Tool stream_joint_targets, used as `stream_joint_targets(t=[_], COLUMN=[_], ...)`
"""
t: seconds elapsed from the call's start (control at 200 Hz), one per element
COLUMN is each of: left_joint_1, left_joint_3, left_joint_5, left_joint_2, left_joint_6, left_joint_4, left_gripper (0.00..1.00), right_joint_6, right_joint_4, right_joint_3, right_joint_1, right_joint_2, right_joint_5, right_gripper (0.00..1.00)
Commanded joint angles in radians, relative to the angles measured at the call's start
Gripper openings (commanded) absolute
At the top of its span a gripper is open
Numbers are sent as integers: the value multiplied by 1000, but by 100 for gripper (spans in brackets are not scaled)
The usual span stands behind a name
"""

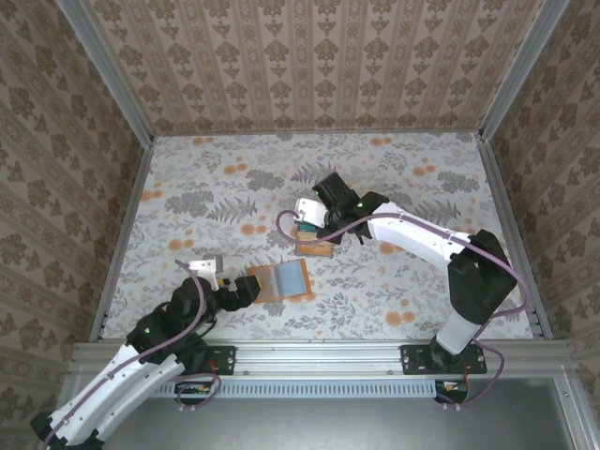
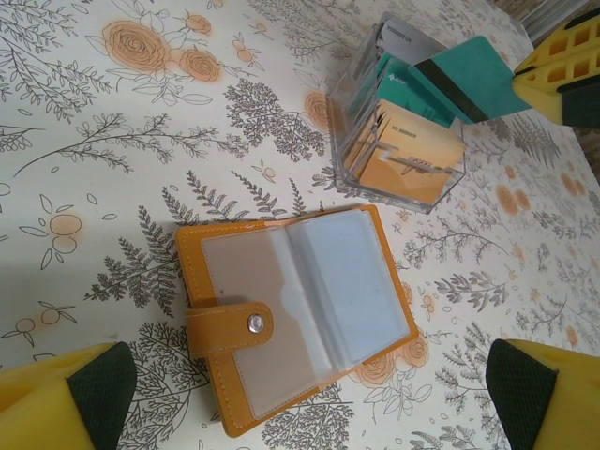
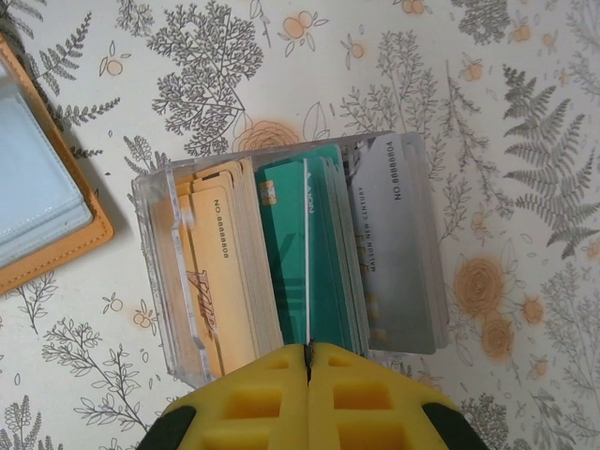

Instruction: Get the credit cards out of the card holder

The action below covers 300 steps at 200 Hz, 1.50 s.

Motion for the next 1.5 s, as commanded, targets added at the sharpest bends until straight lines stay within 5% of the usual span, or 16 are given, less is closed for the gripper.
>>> stream_joint_targets(t=[0.0, 0.405, 0.515, 0.79, 1.125, 1.155, 1.195, 1.36, 1.495], left_joint_1=[8, 10, 10, 11, 11, 12, 10, 11, 13], left_joint_3=[30, 18, 18, 16, 35, 41, 52, 154, 267], left_joint_5=[-11, 15, 21, 34, -27, -31, -44, -132, -228], left_joint_2=[3, 13, 16, 25, 145, 168, 202, 370, 503], left_joint_6=[24, 21, 20, 18, 5, 6, 7, 40, 59], left_joint_4=[-21, -10, -8, -6, 31, 44, 58, 46, 23], left_gripper=[100, 100, 100, 100, 100, 100, 100, 100, 100], right_joint_6=[-28, -40, -32, 23, 309, 363, 422, 654, 729], right_joint_4=[-23, -13, 1, 68, 264, 289, 323, 463, 539], right_joint_3=[27, 51, 61, 81, -96, -119, -157, -349, -494], right_joint_1=[-7, -8, -11, -25, -80, -91, -105, -166, -179], right_joint_2=[40, 98, 114, 112, -150, -181, -224, -393, -472], right_joint_5=[-23, 23, 62, 163, 124, 121, 110, -13, 66], right_gripper=[0, 0, 32, 39, 57, 65, 86, 100, 100])
